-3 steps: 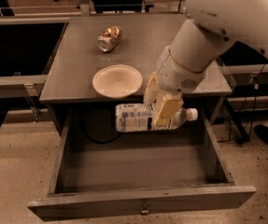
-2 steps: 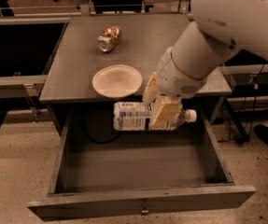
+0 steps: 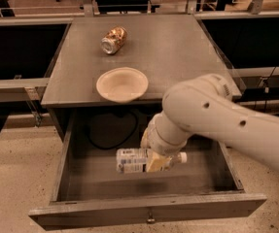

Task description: Place blue plastic bottle into top drawer

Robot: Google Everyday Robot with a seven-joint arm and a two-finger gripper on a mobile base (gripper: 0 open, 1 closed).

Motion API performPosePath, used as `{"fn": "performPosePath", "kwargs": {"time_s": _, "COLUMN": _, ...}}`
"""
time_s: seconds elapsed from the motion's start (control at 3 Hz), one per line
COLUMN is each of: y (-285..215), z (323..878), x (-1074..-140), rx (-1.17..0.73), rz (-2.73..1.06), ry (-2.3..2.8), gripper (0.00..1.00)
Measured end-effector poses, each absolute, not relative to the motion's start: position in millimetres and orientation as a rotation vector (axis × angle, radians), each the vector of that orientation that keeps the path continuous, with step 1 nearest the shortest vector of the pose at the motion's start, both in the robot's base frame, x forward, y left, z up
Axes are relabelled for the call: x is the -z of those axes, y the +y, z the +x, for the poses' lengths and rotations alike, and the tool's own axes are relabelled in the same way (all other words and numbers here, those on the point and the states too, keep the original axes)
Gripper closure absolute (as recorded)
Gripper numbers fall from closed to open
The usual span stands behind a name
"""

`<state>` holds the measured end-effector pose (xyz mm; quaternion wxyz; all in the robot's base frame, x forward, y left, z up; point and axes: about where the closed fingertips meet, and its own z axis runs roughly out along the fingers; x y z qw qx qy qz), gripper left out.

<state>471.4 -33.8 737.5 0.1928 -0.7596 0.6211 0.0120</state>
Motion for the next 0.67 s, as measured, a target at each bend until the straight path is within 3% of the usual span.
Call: {"fn": "performPosePath", "kwargs": {"time_s": 0.67, "y": -30, "z": 482, "x": -710, "rx": 0.027, "rz": -2.104, "ry": 1.740, "gripper": 1.00}}
